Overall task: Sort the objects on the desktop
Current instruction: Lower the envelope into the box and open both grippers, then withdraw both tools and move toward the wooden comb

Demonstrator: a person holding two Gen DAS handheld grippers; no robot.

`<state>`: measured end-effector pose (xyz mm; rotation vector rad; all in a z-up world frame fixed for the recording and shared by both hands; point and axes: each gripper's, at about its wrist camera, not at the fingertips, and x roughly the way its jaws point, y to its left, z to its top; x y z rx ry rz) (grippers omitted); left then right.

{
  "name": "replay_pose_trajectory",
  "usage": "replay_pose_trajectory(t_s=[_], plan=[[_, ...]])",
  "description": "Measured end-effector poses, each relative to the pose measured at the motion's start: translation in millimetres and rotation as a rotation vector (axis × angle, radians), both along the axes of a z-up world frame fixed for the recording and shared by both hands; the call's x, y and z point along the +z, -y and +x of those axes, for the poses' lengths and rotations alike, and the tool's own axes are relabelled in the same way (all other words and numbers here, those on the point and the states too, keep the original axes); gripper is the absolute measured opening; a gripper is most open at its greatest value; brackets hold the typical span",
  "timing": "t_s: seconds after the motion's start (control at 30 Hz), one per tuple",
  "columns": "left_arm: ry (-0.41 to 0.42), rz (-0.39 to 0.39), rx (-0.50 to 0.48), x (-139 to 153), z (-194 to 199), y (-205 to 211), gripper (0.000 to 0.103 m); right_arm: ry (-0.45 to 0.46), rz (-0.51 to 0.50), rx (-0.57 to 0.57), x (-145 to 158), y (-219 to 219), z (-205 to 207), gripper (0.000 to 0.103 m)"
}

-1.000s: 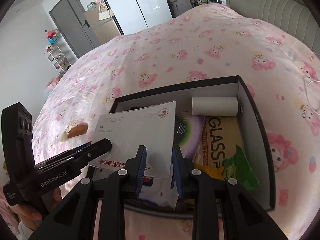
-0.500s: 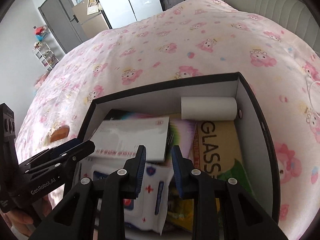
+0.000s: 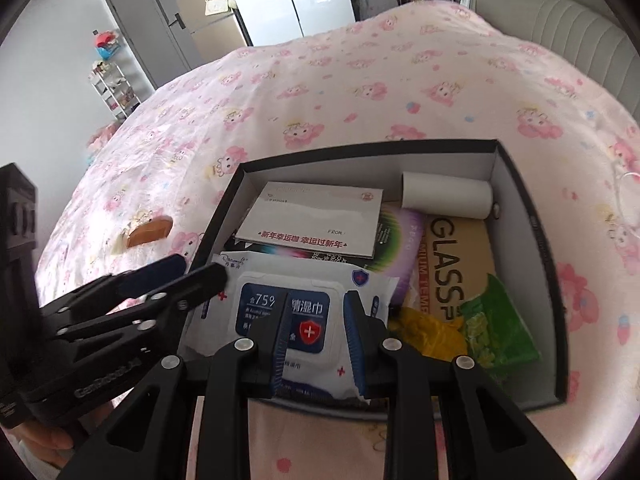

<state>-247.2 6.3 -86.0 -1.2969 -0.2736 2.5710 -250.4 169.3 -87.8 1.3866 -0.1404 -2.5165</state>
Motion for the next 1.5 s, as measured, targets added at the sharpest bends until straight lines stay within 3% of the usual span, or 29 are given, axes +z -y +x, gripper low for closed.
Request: replay_pose_trajectory(t_s=[0.43,0.83,1.27,1.5], plan=[[-0.161,-0.025,0.081,74.5,119.7,40.8,0.053,-0.142,0.022,0.029,67.1,48.0,95.3,0.024],[-0.218,-0.056,0.126,91.1,202.6,82.6,0.053,-0.209,0.009,0.029,81.6,94.7,178.1,0.024],[-0.223,-0.065,0.189,94.1,228.4,130.1,0.053,-0.205,0.015,0.106,78.6,143.4,191.9,0.024],[-0.231,-0.024,0.247,95.0,227.3,164.1,0.053,-0.223,0.023,0.164,86.1,177.4,184.2,0.024]])
